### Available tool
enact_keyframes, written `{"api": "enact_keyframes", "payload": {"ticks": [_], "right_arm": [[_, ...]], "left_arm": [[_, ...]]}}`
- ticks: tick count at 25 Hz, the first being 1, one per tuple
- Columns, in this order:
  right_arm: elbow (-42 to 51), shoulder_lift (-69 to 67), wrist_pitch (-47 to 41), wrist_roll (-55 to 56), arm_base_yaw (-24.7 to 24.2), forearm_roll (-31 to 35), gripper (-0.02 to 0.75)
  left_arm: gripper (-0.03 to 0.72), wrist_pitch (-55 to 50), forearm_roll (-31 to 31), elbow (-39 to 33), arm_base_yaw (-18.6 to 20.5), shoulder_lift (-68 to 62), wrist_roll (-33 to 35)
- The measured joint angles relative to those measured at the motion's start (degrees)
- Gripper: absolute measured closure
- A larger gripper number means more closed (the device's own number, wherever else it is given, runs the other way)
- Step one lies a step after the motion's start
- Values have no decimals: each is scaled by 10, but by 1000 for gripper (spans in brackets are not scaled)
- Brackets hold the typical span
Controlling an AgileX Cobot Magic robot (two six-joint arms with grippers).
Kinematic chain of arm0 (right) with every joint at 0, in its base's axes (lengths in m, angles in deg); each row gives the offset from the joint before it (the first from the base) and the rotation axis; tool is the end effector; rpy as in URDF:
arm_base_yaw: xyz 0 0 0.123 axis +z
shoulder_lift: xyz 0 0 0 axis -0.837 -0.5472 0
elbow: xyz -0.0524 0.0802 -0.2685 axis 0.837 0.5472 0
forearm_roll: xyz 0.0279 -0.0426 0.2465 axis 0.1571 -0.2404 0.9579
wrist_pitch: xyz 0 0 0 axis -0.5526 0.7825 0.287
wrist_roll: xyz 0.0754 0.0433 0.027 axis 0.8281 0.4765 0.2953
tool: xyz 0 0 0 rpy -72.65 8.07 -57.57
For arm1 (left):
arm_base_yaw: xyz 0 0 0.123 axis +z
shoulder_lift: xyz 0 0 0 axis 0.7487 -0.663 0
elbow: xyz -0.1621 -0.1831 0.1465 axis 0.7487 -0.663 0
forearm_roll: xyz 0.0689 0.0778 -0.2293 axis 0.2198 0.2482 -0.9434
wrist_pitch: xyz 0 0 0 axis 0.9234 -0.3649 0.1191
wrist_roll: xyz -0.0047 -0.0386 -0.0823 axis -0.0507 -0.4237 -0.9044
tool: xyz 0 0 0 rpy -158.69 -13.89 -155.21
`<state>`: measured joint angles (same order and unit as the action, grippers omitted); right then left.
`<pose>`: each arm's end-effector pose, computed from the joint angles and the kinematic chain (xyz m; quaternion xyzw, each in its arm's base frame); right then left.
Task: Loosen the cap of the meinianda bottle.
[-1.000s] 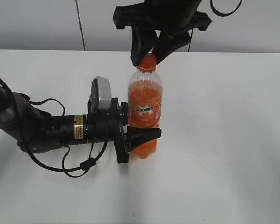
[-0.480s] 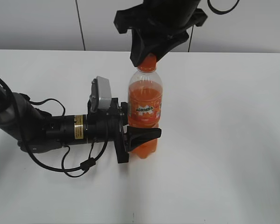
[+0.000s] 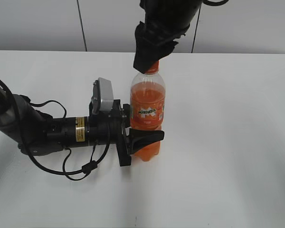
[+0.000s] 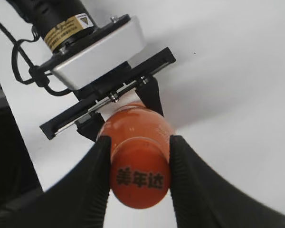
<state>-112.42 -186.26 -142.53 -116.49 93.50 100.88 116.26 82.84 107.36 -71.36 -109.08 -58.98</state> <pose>0.3141 0.2577 0.3155 -0.5607 0.8031 0.1118 0.1678 0.3041 -0.2119 0.0621 0.4710 0.5855 -0.4468 0.4855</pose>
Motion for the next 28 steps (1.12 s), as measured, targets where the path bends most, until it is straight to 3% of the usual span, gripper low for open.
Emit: {"api": "enact_keyframes", "payload": {"ticks": [11, 28], "right_arm": [[0, 0, -7, -289, 0, 19, 459], [0, 2, -14, -556, 0, 21, 458]], "left_arm": [[306, 1, 3, 0, 0, 0, 2], [306, 1, 4, 0, 0, 0, 3]]}}
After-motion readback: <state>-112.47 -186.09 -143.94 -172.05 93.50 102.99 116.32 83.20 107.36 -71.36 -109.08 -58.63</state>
